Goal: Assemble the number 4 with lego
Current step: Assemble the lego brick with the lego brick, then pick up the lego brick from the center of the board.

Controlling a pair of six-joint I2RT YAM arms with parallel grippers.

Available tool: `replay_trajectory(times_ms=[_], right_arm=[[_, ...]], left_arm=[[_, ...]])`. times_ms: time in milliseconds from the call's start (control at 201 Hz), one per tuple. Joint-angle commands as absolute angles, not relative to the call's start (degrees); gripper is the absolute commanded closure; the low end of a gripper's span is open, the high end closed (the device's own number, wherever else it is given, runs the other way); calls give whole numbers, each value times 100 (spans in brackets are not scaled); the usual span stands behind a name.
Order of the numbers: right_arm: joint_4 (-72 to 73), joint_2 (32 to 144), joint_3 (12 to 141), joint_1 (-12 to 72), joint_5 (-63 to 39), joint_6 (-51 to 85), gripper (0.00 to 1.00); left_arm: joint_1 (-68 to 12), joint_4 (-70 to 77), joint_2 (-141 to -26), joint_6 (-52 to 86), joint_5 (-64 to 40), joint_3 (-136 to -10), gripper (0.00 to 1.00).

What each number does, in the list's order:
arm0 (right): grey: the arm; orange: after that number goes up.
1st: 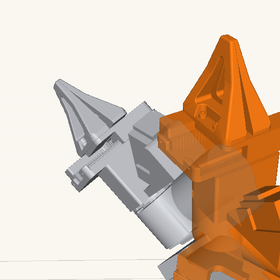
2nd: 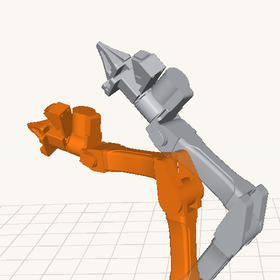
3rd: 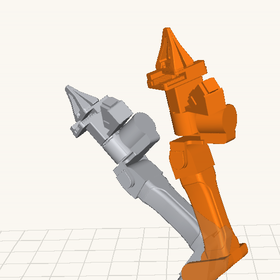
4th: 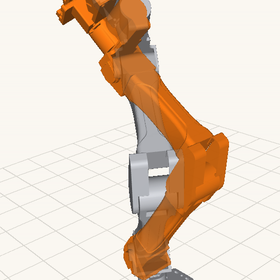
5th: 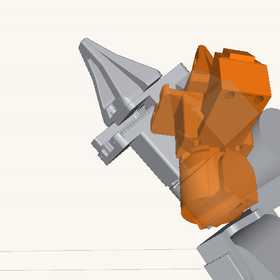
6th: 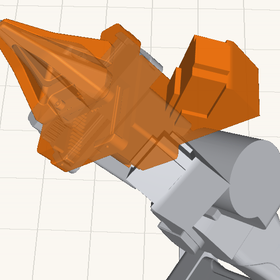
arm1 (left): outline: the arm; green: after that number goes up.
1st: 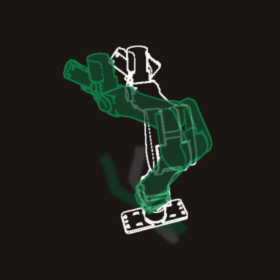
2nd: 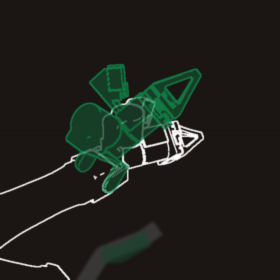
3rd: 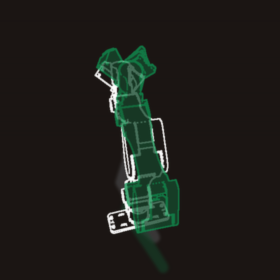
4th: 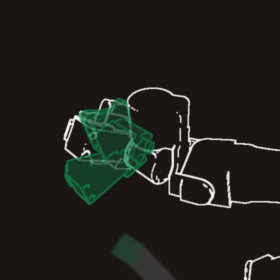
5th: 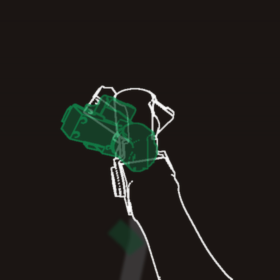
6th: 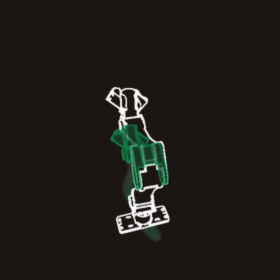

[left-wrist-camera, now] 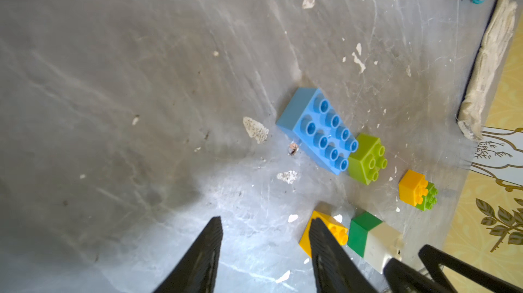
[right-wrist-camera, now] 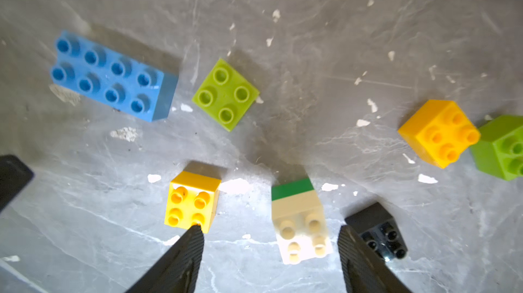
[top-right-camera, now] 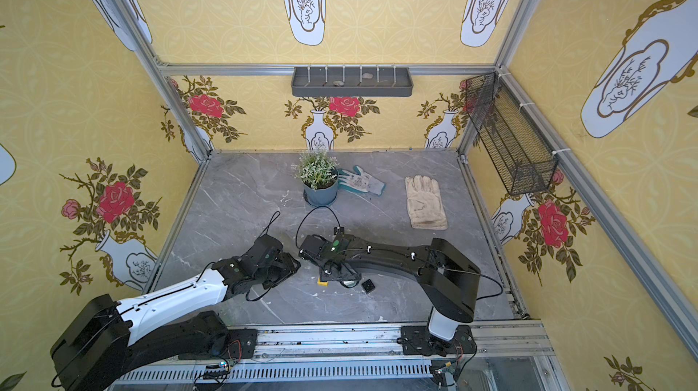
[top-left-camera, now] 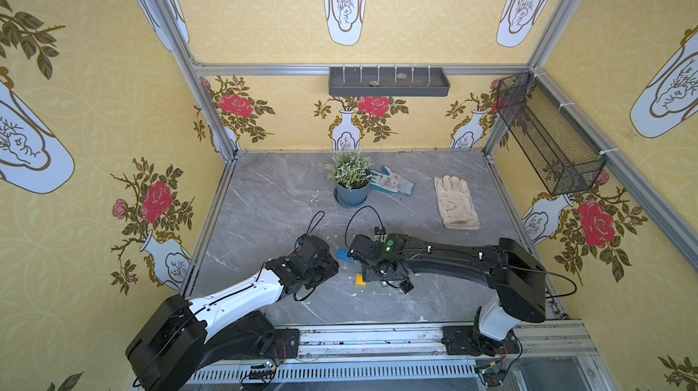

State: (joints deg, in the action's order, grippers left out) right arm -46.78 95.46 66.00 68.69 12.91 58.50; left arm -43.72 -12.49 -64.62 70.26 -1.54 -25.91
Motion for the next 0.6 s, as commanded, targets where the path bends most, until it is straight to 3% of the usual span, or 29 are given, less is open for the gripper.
replay_trajectory(times_ms=[0, 324, 593], right_arm=[[-4958, 9310, 6429, 6676, 1301, 5886, 25], [-5162, 8349, 5092, 6813, 1134, 6528, 29], [-5028, 8668, 4993, 6755, 1245, 6194, 31]], left_arm=[[-4368, -1226, -6558, 6862, -270, -2656, 49], [-4368, -1135, -6807, 6478, -474, -3018, 51], [-4367, -1065, -6859, 6539, -527, -2994, 52]])
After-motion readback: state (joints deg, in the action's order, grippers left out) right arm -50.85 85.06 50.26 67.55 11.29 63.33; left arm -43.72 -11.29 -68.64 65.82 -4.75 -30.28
